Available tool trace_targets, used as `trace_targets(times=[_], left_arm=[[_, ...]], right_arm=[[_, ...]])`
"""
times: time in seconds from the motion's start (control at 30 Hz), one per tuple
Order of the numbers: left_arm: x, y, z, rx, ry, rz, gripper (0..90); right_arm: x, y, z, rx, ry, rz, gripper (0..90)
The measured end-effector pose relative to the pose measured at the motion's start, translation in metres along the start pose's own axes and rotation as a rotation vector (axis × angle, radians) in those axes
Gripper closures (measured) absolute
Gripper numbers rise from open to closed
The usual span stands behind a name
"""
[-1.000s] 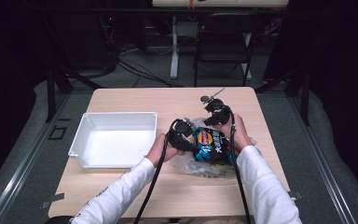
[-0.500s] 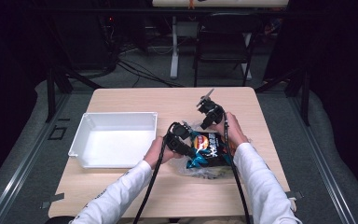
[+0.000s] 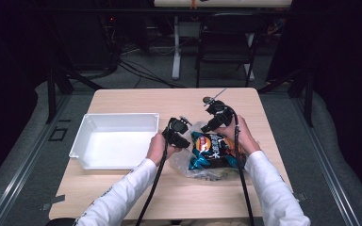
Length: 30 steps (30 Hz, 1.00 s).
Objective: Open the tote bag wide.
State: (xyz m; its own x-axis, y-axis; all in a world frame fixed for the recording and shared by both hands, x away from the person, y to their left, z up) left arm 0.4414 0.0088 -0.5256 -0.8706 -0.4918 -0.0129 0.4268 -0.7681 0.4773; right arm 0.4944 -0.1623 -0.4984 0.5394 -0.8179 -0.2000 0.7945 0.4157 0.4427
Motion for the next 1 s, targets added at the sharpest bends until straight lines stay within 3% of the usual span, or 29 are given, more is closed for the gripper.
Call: trace_targets(times=[0.13, 0.3, 0.4, 0.47, 0.5, 0.57, 0.63, 0.73, 0.83, 1.0], left_arm=[[-0.003, 0.004, -0.005, -0.012, 0.005, 0.007, 76.3], [-0.010, 0.004, -0.009, -0.010, 0.007, 0.041, 75.8], [-0.012, 0.003, 0.001, 0.035, -0.008, 0.053, 71.1], [-0.006, 0.005, 0.015, 0.082, -0.012, 0.044, 67.5], [0.000, 0.007, 0.025, 0.112, -0.036, 0.037, 66.2], [0.010, 0.011, 0.034, 0.136, -0.052, 0.014, 62.1], [0.023, 0.014, 0.036, 0.143, -0.103, -0.001, 60.3], [0.030, 0.012, 0.029, 0.110, -0.109, -0.008, 60.8], [0.029, 0.004, 0.020, 0.080, -0.114, 0.015, 60.8], [0.031, -0.015, 0.009, -0.022, -0.130, -0.010, 60.9]], right_arm=[[-0.003, -0.015, 0.021, 0.013, 0.005, 0.020, 36.5], [-0.011, -0.049, 0.040, 0.059, 0.011, 0.046, 37.1], [-0.014, -0.073, 0.045, 0.074, 0.008, 0.031, 38.2], [-0.011, -0.085, 0.047, 0.080, 0.005, 0.019, 38.3], [-0.009, -0.091, 0.048, 0.090, 0.004, 0.009, 38.4], [-0.002, -0.101, 0.049, 0.099, -0.013, -0.013, 37.8], [0.006, -0.111, 0.050, 0.106, -0.024, -0.047, 37.4], [0.014, -0.124, 0.049, 0.104, -0.037, -0.079, 36.7], [0.019, -0.134, 0.048, 0.107, -0.032, -0.097, 35.3], [0.025, -0.142, 0.048, 0.093, -0.051, -0.109, 34.6]])
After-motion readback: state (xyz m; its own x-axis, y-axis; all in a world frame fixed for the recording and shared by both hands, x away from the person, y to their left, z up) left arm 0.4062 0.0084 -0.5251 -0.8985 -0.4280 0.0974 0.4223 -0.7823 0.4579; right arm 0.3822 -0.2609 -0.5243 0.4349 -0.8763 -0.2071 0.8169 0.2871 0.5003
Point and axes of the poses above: each handheld gripper's, and its own axes: z roughly backward along the jaws, y roughly out of its top, x roughly to its right, the point moved 2 cm from there along -z, roughly forward along the jaws, and after that the axes turned 14 degrees about -z, right-handed, at the moved point
